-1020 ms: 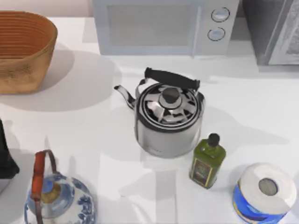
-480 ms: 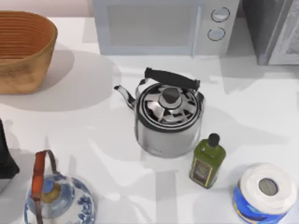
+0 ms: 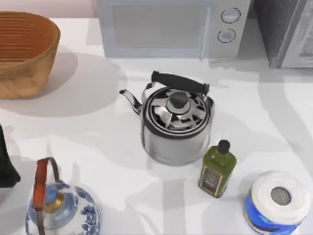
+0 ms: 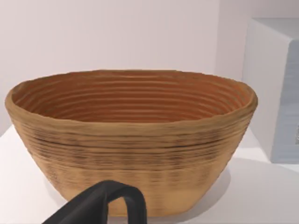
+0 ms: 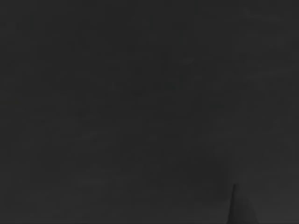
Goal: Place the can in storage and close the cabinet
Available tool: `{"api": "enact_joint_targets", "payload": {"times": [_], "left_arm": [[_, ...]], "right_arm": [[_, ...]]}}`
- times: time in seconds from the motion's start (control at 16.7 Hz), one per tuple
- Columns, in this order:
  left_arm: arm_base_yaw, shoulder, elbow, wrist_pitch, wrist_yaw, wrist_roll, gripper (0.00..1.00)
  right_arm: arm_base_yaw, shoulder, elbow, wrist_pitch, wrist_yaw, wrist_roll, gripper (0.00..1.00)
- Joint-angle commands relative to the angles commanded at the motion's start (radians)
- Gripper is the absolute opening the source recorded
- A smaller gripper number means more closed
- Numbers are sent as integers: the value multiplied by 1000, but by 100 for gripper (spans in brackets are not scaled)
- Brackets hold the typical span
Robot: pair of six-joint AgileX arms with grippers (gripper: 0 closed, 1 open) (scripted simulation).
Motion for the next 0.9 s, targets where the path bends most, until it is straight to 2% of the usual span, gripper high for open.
{"api": "enact_joint_targets", "payload": {"times": [0.18, 0.42, 0.9], "left_arm": [[0, 0, 0, 0, 0, 0, 100], [0, 0, 0, 0, 0, 0, 100], [0, 0, 0, 0, 0, 0, 100]], "right_arm": [[48, -7, -6, 0, 48, 2, 100], [25, -29, 1, -8, 67, -10, 100], [-22, 59, 63, 18, 21, -10, 100]]}}
